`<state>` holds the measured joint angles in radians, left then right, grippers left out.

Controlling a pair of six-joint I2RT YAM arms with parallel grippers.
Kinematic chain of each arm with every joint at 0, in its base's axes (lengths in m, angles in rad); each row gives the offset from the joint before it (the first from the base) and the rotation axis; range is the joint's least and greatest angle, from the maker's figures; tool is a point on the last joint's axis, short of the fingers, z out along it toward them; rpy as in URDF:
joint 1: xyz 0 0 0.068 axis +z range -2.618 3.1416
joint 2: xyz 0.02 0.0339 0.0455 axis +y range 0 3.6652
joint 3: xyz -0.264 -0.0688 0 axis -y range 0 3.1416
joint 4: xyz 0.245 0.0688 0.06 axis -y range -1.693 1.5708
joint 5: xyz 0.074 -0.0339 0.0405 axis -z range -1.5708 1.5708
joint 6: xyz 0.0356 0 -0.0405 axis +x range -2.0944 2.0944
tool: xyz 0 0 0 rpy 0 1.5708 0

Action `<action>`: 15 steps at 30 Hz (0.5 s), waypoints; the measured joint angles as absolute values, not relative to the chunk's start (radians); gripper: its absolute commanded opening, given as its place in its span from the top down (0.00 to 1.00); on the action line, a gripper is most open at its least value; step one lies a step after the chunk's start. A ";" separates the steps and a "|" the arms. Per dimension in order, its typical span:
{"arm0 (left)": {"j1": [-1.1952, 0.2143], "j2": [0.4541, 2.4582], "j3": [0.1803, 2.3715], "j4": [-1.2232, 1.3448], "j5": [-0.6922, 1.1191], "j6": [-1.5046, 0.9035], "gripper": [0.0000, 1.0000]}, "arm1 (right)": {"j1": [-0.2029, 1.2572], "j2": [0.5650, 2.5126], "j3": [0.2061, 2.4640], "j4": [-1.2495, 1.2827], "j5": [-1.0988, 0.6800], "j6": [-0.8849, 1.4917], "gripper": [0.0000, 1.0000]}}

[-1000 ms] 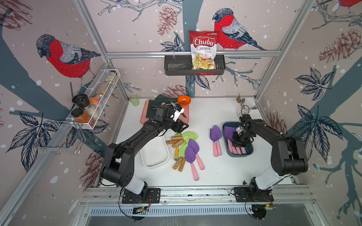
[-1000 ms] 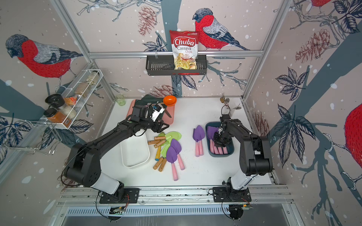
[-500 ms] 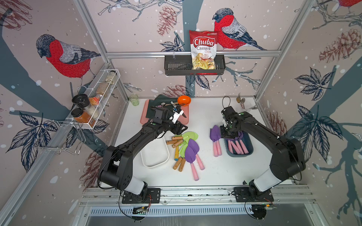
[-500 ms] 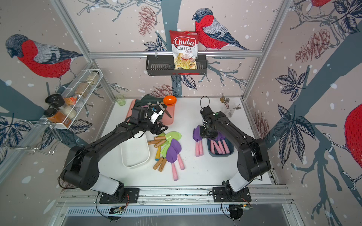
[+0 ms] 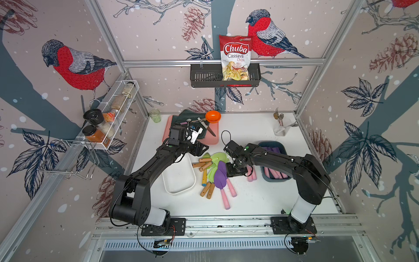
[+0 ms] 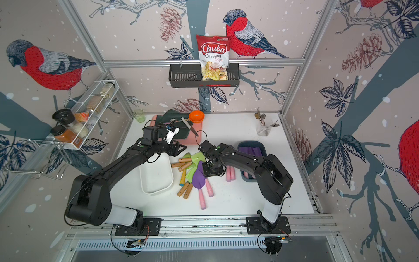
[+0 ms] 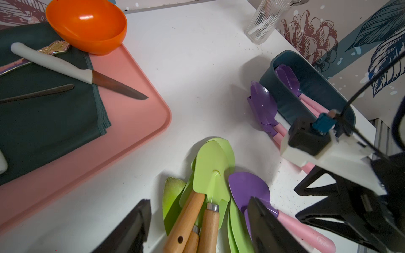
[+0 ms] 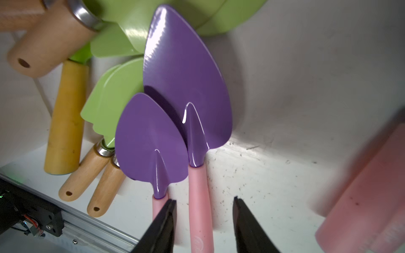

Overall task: Sort the small shovels by color and place them into the storage box
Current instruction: Pick up the shovel from the center of the board.

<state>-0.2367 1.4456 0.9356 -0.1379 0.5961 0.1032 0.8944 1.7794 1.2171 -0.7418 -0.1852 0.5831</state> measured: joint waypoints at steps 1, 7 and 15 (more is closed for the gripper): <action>-0.237 1.446 0.935 -0.138 0.596 0.101 0.27 | 0.899 1.787 1.209 -0.733 -0.188 0.591 0.53; -0.237 1.444 0.928 -0.131 0.600 0.082 0.27 | 0.909 1.833 1.180 -0.684 -0.198 0.604 0.56; -0.237 1.443 0.929 -0.131 0.601 0.077 0.27 | 0.874 1.850 1.143 -0.649 -0.208 0.610 0.82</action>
<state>-0.2367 1.4425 0.9295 -0.1314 0.6006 0.0772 0.8742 1.8500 1.1427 -0.6487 -0.2081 0.6102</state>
